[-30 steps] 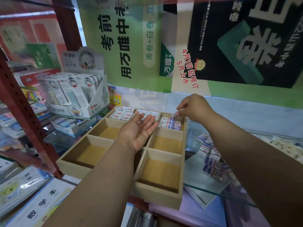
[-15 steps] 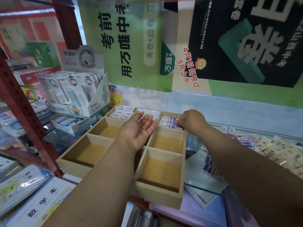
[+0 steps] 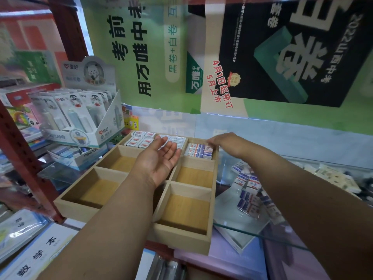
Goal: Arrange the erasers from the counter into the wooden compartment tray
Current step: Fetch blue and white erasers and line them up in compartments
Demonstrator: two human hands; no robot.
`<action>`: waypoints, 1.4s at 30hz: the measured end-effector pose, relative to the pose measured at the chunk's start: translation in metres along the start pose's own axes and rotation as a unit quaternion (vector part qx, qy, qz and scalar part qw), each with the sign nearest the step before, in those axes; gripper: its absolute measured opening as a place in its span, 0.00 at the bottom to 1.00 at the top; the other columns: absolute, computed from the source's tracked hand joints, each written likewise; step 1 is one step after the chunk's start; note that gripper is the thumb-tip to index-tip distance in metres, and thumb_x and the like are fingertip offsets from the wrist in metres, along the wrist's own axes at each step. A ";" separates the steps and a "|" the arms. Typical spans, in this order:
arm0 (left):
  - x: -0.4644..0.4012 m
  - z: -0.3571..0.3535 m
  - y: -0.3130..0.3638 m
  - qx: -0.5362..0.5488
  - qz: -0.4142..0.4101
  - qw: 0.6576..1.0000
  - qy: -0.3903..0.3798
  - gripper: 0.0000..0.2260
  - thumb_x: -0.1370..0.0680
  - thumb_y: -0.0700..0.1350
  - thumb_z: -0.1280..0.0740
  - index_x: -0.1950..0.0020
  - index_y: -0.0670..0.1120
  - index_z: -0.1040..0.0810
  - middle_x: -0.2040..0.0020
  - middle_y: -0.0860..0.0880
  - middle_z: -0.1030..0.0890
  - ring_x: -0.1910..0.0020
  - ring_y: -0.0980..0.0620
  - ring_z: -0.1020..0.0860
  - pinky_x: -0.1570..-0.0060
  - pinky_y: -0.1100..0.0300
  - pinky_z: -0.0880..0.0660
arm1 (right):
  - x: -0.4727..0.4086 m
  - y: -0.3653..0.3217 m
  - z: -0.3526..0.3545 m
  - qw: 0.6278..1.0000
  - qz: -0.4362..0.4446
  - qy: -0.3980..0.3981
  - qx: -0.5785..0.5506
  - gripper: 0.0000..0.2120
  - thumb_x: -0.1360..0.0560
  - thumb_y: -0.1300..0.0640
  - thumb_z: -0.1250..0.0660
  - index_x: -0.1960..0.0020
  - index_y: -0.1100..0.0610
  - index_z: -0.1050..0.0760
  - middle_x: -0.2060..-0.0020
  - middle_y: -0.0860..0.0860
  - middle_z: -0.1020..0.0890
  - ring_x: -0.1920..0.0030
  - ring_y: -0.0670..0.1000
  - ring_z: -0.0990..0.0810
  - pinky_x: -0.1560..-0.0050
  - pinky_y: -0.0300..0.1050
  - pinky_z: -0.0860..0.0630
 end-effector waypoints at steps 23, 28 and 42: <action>0.121 -0.084 -0.057 -0.126 0.000 0.988 -0.087 0.07 0.20 0.40 0.40 0.54 0.45 0.24 0.71 0.50 0.25 0.75 0.55 0.26 0.74 0.66 0.26 | 0.161 0.062 -0.030 0.883 0.132 0.223 0.392 0.22 0.32 0.39 0.41 0.59 0.56 0.22 0.68 0.53 0.23 0.61 0.56 0.24 0.65 0.51 0.23; 0.157 -0.085 -0.087 -0.046 0.073 0.994 -0.073 0.06 0.22 0.41 0.39 0.56 0.45 0.24 0.71 0.49 0.25 0.75 0.54 0.26 0.75 0.66 0.27 | 0.147 0.066 -0.036 0.928 0.120 0.182 0.301 0.19 0.33 0.41 0.41 0.58 0.56 0.25 0.68 0.57 0.24 0.63 0.60 0.24 0.63 0.51 0.24; 0.182 -0.064 -0.129 -0.039 0.140 0.989 0.012 0.08 0.21 0.44 0.38 0.54 0.41 0.24 0.52 0.41 0.21 0.52 0.46 0.22 0.47 0.52 0.25 | 0.147 0.059 -0.006 0.968 0.142 0.109 0.175 0.19 0.31 0.53 0.29 0.42 0.55 0.26 0.48 0.56 0.22 0.46 0.57 0.24 0.49 0.45 0.27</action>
Point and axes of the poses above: each hand's wrist, its own x-axis away from the middle knuckle, its own z-axis out of the back of the hand, y = z × x, the point moved 7 cm from there along -x, towards the middle knuckle
